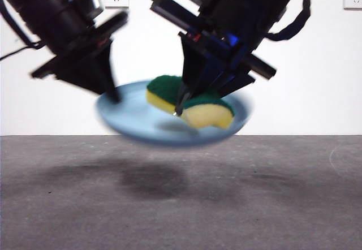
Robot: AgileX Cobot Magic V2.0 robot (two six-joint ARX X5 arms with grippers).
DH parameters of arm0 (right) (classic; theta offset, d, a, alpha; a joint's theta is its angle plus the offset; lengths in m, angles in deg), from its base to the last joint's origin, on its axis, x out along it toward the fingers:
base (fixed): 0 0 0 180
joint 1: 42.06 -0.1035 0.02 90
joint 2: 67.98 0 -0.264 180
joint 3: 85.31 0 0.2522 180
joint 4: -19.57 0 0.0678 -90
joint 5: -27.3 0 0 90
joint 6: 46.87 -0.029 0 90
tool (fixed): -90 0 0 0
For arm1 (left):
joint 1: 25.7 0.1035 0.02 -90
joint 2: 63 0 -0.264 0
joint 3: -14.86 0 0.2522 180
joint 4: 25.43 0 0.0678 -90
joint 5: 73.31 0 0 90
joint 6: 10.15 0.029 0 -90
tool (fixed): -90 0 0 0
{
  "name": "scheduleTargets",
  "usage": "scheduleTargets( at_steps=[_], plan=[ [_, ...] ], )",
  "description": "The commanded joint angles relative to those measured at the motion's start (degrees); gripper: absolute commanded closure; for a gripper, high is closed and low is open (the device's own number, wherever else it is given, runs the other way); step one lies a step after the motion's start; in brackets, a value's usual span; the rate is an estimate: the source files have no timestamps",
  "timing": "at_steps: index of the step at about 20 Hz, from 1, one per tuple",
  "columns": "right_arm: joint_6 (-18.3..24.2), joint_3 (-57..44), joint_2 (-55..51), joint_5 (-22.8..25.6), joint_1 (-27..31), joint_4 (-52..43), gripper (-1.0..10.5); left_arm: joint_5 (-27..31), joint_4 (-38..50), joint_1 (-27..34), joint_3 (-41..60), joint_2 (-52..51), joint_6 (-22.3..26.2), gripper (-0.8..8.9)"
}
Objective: Pick up the plate,pick up the cloth,clean the plate with the cloth
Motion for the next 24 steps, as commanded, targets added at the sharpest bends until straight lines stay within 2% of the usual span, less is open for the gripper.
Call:
scheduleTargets(
  at_steps=[1, 4, 9, 11, 16, 20, 21, 23, 24],
  plan=[
    [-0.2, -0.6, -4.5, 3.3, -0.3, -0.4, 9.6, 7.5, -1.6, 0.2, 0.0, 0.4, 5.3, 8.22],
    [-0.2, -0.6, -10.0, 8.2, -0.3, 0.5, 9.6, 9.7, -1.6, 1.2, 0.0, 1.3, 6.6, 8.22],
    [-0.2, -0.6, -18.4, 13.2, 0.0, 4.0, 9.6, 11.1, -1.0, 2.0, 0.0, 6.5, 7.7, 8.22],
    [-0.2, -0.6, -20.9, 15.9, 0.0, 6.1, 9.6, 14.8, 0.4, 2.1, 0.0, 8.6, 8.1, 8.22],
    [-0.2, -0.6, -23.2, 16.0, 0.0, 10.8, 9.6, 16.0, 2.3, 3.2, 0.0, 9.9, 8.2, 8.22],
    [-0.2, -0.6, -23.2, 16.0, 0.0, 11.1, 9.6, 14.2, 1.0, 3.1, 0.0, 9.9, 8.2, 8.07],
    [-0.1, -0.6, -23.2, 16.0, 0.0, 11.1, 9.6, 12.6, 0.8, 3.1, 0.0, 9.9, 8.2, 7.41],
    [-0.1, -0.6, -23.2, 15.9, 0.5, 11.1, 9.6, 10.5, 0.0, 3.1, 0.0, 9.9, 8.2, 4.84],
    [-0.1, -0.6, -23.2, 16.0, 0.9, 11.1, 9.6, 10.1, -0.4, 3.1, 0.0, 9.9, 8.2, 4.41]
  ],
)
